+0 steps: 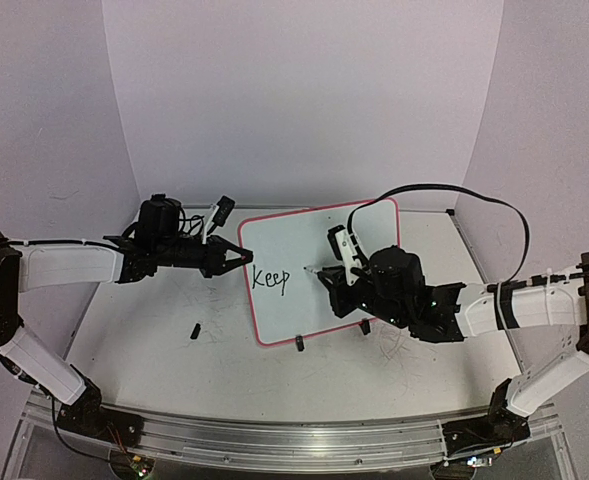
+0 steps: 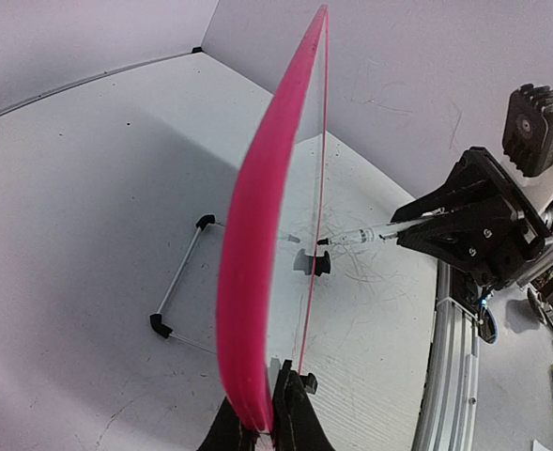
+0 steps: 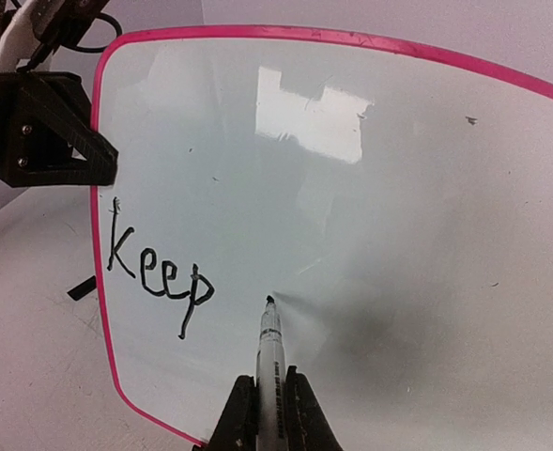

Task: Write a sentence on the whiteboard

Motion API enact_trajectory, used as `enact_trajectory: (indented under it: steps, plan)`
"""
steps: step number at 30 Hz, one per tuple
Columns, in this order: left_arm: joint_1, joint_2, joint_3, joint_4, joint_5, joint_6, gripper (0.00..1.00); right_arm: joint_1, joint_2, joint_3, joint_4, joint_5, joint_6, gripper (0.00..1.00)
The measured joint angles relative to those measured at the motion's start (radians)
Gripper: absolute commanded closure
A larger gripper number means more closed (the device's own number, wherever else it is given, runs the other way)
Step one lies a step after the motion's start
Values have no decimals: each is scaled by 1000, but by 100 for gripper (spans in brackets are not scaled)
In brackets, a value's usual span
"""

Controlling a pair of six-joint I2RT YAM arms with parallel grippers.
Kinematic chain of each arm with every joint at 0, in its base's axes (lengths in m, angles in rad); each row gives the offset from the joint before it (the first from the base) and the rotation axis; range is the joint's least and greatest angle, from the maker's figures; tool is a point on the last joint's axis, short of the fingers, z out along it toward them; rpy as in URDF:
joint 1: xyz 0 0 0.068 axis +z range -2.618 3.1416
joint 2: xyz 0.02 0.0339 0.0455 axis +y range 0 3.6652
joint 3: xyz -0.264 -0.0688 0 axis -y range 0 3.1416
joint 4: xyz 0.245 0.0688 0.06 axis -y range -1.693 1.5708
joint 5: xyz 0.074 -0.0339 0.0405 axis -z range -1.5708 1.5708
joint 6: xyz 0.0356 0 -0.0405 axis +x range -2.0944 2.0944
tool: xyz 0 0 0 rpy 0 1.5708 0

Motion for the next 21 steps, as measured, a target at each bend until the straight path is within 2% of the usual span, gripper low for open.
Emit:
enact_trajectory:
  steps: [21]
  plan:
    - [0, 0, 0, -1, -4, 0, 100, 0, 28, 0, 1, 23, 7, 100]
